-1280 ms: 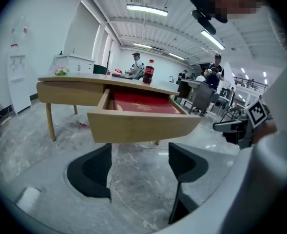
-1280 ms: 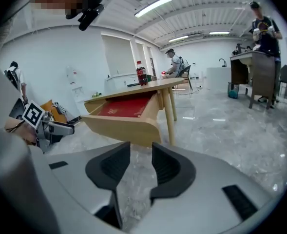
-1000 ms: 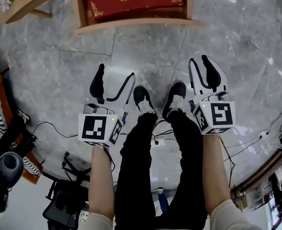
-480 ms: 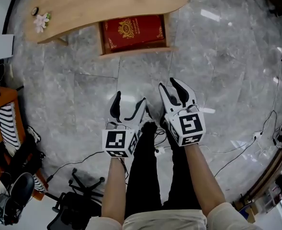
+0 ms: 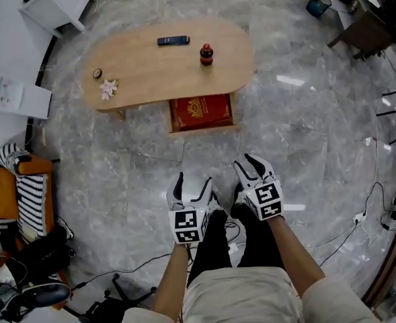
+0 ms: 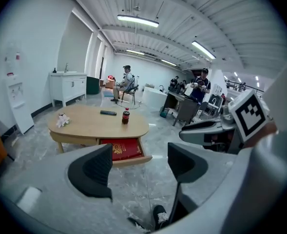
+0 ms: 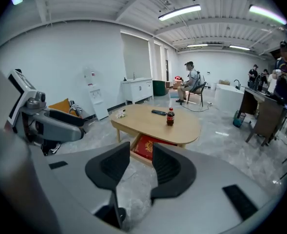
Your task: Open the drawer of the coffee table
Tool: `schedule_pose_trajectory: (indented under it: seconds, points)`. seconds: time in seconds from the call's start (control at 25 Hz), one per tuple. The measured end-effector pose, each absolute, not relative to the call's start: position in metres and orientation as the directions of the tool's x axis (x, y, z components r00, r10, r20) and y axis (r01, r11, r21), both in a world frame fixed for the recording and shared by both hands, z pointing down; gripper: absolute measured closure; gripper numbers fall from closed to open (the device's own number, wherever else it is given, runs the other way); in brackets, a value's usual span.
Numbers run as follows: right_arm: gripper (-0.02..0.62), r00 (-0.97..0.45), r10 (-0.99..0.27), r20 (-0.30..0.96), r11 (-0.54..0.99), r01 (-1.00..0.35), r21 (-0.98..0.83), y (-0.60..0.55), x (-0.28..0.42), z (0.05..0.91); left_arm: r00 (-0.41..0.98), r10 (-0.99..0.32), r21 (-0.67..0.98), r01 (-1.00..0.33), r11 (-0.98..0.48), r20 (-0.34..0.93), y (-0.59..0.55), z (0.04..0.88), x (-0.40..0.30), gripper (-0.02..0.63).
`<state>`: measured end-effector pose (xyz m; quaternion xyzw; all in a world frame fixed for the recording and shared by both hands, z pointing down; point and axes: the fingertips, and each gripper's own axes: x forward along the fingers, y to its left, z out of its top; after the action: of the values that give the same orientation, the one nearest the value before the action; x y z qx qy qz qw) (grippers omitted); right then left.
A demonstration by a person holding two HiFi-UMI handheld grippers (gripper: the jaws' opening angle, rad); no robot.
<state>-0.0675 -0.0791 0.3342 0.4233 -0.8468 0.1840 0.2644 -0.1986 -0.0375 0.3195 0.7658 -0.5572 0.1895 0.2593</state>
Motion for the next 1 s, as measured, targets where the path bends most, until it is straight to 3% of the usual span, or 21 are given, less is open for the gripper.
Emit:
schedule_pose_trajectory:
  seconds: [0.12,0.24,0.4,0.6,1.0]
  points:
    - [0.446,-0.526,-0.595,0.608,0.604,-0.792,-0.095,-0.055,-0.074,0.313,0.289,-0.766,0.184,-0.957,-0.223,0.575,-0.025,0.293,-0.202,0.282]
    - [0.451,-0.526,-0.600,0.602,0.566,-0.812,-0.145,-0.036,-0.072,0.298,0.290,-0.769,0.176,-0.957,-0.231,0.569,-0.011,0.272,-0.201,0.401]
    - [0.466,-0.510,-0.628,0.588,0.487,-0.847,-0.214,-0.016,-0.062,0.283,0.300,-0.762,0.179,-0.954,-0.241,0.574,0.013,0.254,-0.198,0.438]
    - [0.483,-0.519,-0.654,0.550,0.469,-0.849,-0.243,0.001,-0.057,0.261,0.273,-0.789,0.171,-0.962,-0.214,0.551,0.035,0.231,-0.205,0.562]
    - [0.568,-0.547,-0.687,0.478,0.432,-0.837,-0.337,0.010,-0.061,0.246,0.234,-0.840,0.162,-0.971,-0.177,0.489,0.043,0.204,-0.231,0.595]
